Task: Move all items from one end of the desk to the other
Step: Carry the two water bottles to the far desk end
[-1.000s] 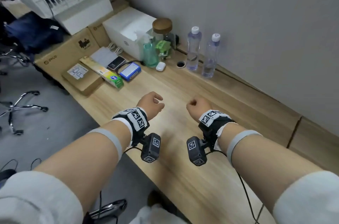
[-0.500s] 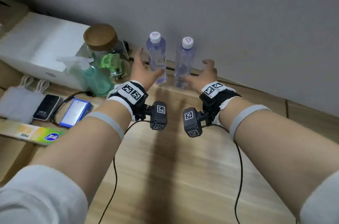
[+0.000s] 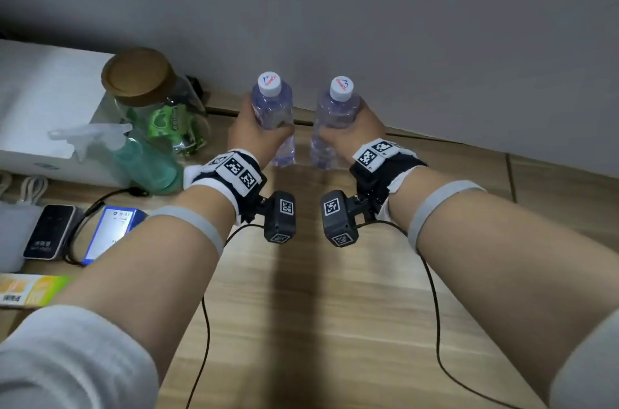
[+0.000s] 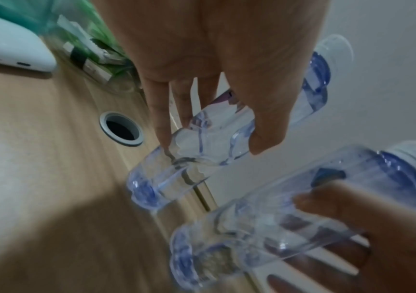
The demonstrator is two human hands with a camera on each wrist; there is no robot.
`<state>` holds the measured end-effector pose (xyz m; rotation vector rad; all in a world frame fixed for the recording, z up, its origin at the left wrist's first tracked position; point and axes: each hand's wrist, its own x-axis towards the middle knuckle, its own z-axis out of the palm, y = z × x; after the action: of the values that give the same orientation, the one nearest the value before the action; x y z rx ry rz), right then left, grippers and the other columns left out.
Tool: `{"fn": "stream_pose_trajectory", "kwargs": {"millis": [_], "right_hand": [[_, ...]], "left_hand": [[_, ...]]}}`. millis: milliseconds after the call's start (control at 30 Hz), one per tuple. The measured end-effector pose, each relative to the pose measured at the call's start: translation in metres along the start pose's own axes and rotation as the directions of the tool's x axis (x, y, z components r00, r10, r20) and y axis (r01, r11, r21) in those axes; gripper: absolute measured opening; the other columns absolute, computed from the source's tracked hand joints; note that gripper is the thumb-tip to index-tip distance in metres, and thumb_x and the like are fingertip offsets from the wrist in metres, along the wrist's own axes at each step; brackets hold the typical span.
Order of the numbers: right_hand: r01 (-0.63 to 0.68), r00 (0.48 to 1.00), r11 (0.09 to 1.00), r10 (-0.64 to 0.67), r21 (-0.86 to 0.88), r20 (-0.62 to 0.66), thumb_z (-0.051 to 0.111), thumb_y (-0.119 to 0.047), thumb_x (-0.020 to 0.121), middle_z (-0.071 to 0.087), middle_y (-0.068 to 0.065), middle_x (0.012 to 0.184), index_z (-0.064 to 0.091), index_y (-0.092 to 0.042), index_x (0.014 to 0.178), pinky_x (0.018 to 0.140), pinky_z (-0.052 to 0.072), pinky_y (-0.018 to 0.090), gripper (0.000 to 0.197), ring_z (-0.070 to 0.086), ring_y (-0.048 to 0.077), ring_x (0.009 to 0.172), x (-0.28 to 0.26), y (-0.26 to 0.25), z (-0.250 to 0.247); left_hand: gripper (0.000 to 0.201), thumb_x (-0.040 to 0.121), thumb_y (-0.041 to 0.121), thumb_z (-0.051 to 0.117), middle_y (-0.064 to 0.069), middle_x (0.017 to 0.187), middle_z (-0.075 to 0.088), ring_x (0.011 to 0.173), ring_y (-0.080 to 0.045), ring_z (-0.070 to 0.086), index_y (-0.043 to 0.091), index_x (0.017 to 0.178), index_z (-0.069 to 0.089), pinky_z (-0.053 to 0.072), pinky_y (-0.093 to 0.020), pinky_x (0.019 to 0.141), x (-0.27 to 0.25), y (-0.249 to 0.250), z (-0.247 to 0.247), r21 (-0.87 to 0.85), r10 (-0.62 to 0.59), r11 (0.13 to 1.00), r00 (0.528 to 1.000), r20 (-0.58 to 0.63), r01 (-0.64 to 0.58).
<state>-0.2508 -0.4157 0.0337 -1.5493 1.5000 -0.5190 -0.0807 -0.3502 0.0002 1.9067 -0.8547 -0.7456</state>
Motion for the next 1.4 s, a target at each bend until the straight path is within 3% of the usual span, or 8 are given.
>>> {"fn": "stream_pose_trajectory", "kwargs": {"millis": [100,167,300,400,600,900,1133,1400], "right_hand": [[-0.013,1.0,0.999,0.013,0.048,-0.007,0.073,-0.021,0.081,0.064,-0.003,0.097,0.056,-0.02,0.121,0.052,0.043,0.007,0.044,0.065,0.013,0.087,-0.018,0.021,-0.037],[-0.011,0.998,0.999,0.013,0.037,-0.054,0.078,-0.02,0.079,0.066,-0.002,0.103,0.058,-0.016,0.123,0.065,0.047,0.01,0.049,0.066,0.017,0.1,-0.03,0.036,-0.068],[-0.035,0.992,0.999,0.039,0.031,-0.119,0.076,-0.017,0.078,0.059,-0.015,0.084,0.055,-0.02,0.111,0.062,0.043,0.005,0.039,0.058,-0.001,0.074,-0.065,0.068,-0.153],[-0.032,0.979,0.999,0.038,0.031,-0.2,0.076,-0.021,0.074,0.068,-0.003,0.097,0.059,-0.017,0.117,0.08,0.053,0.025,0.046,0.066,0.017,0.09,-0.102,0.101,-0.228],[-0.106,0.938,0.992,0.124,0.073,-0.322,0.079,-0.027,0.068,0.071,-0.002,0.084,0.067,-0.018,0.101,0.077,0.058,0.032,0.036,0.069,0.02,0.081,-0.184,0.216,-0.391],[-0.192,0.826,0.971,0.238,0.141,-0.512,0.078,-0.024,0.071,0.065,-0.005,0.095,0.061,-0.023,0.117,0.08,0.047,0.025,0.05,0.063,0.017,0.091,-0.29,0.357,-0.599],[-0.31,0.765,0.942,0.329,0.131,-0.554,0.078,-0.027,0.071,0.067,0.0,0.106,0.059,-0.018,0.118,0.082,0.046,0.026,0.051,0.064,0.022,0.1,-0.313,0.431,-0.68],[-0.356,0.758,0.929,0.35,0.102,-0.55,0.079,-0.025,0.076,0.066,0.004,0.116,0.057,-0.014,0.122,0.088,0.046,0.027,0.053,0.062,0.024,0.109,-0.263,0.485,-0.765]], "left_hand": [[0.07,0.075,0.025,0.08,0.006,0.117,0.065,0.105,-0.015,0.063,0.022,0.138,0.049,0.047,-0.026,0.09,-0.026,0.013,0.024,0.021,0.012,1.0,0.997,0.072,-0.013],[0.069,0.076,0.021,0.08,0.006,0.117,0.066,0.106,-0.015,0.064,0.022,0.138,0.049,0.046,-0.024,0.088,-0.048,0.025,0.048,-0.011,0.039,0.999,0.993,0.112,-0.038],[0.071,0.072,0.028,0.082,0.008,0.116,0.068,0.103,-0.016,0.065,0.03,0.136,0.05,0.048,-0.028,0.088,-0.104,0.052,0.108,0.007,0.043,0.999,0.989,0.144,-0.044],[0.07,0.07,0.028,0.083,0.008,0.114,0.069,0.101,-0.016,0.066,0.032,0.133,0.051,0.049,-0.028,0.088,-0.157,0.089,0.164,-0.014,0.097,0.995,0.978,0.187,-0.096],[0.067,0.064,0.034,0.082,0.009,0.113,0.071,0.105,-0.014,0.068,0.028,0.126,0.056,0.054,-0.042,0.099,-0.277,0.177,0.304,-0.092,0.272,0.962,0.904,0.33,-0.256],[0.06,0.069,0.025,0.09,0.006,0.109,0.072,0.101,-0.016,0.069,0.023,0.12,0.058,0.053,-0.036,0.095,-0.441,0.26,0.497,-0.129,0.353,0.933,0.785,0.509,-0.336],[0.064,0.068,0.015,0.09,0.002,0.112,0.073,0.103,-0.019,0.07,0.019,0.124,0.059,0.052,-0.044,0.101,-0.491,0.287,0.597,-0.154,0.296,0.954,0.74,0.604,-0.256],[0.065,0.067,0.019,0.09,0.002,0.114,0.072,0.104,-0.021,0.068,0.019,0.124,0.06,0.052,-0.046,0.1,-0.49,0.314,0.709,-0.147,0.281,0.959,0.75,0.599,-0.242]]}}
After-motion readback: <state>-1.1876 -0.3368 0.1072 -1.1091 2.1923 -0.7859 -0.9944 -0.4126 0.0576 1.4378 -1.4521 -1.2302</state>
